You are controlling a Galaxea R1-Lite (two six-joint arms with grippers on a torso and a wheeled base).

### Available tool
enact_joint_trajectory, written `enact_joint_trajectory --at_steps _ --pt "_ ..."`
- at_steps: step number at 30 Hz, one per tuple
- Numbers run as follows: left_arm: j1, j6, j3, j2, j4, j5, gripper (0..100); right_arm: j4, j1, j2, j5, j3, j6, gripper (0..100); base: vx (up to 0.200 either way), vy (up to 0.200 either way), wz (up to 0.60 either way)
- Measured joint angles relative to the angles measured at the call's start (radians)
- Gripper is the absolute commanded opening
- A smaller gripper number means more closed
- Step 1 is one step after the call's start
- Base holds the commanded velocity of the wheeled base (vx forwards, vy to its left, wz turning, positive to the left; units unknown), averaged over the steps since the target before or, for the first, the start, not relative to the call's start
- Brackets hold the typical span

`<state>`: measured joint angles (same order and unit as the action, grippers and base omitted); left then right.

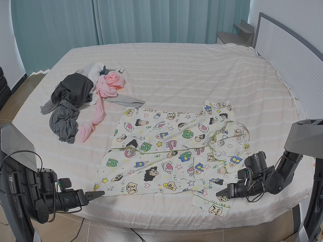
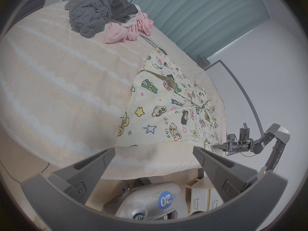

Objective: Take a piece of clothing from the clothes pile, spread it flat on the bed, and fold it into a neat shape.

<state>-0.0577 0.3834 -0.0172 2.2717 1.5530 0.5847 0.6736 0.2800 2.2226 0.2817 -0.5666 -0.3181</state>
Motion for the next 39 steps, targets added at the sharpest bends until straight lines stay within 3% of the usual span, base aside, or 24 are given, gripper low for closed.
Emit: enact_joint_trajectory --at_steps 7,12,23,30,39 --pt "0.003 -0.002 0.000 0.000 0.000 -0.005 100 -0.009 -0.019 -0.004 -0.009 0.019 0.017 0 0.000 0.000 0.00" --pt "0.019 0.001 0.000 0.000 0.000 -0.050 100 -0.021 -0.050 -0.016 -0.010 0.036 0.055 0 0.000 0.000 0.00" --pt "0.173 0.083 0.000 0.006 0.000 -0.123 100 -0.041 -0.110 -0.055 -0.010 0.090 0.150 0 0.000 0.000 0.00" --pt "0.266 0.113 -0.003 0.012 0.000 -0.291 100 -0.040 -0.109 -0.080 -0.009 0.125 0.196 0 0.000 0.000 0.00" --pt "0.299 0.119 -0.080 0.040 0.000 -0.532 100 -0.040 -0.109 -0.117 -0.007 0.140 0.200 0 0.000 0.000 0.00"
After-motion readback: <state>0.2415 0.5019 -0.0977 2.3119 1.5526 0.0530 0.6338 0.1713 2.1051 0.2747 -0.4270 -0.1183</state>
